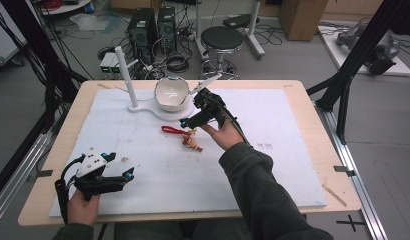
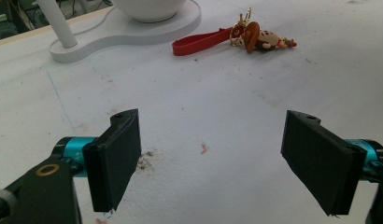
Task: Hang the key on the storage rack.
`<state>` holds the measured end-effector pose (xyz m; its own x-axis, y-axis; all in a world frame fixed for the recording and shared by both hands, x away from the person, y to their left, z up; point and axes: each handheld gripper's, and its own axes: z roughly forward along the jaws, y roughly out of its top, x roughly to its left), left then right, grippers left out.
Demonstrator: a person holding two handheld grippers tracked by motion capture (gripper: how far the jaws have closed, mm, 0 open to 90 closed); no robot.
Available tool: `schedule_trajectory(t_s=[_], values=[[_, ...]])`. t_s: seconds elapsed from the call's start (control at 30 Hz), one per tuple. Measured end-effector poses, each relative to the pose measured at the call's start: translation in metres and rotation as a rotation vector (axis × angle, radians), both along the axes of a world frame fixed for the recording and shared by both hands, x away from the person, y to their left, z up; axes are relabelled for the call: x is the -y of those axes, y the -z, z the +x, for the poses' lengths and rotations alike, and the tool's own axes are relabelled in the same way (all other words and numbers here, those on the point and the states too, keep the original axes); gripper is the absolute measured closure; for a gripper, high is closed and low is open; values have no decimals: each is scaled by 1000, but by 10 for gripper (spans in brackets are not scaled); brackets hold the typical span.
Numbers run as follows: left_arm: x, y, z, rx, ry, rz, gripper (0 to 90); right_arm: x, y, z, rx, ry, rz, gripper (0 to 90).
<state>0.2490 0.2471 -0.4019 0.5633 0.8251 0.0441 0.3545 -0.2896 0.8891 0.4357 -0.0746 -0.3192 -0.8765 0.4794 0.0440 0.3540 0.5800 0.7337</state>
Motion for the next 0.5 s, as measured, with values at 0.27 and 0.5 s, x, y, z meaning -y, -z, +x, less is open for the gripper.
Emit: schedule_trajectory(t_s=[0.27, 0.5], values=[[-1, 0, 1, -2, 3, 4, 205, -22, 7, 6, -13, -30, -14, 154], [-2, 0, 0, 0, 2, -3, 205, -32, 14, 10, -26, -32, -26, 152]])
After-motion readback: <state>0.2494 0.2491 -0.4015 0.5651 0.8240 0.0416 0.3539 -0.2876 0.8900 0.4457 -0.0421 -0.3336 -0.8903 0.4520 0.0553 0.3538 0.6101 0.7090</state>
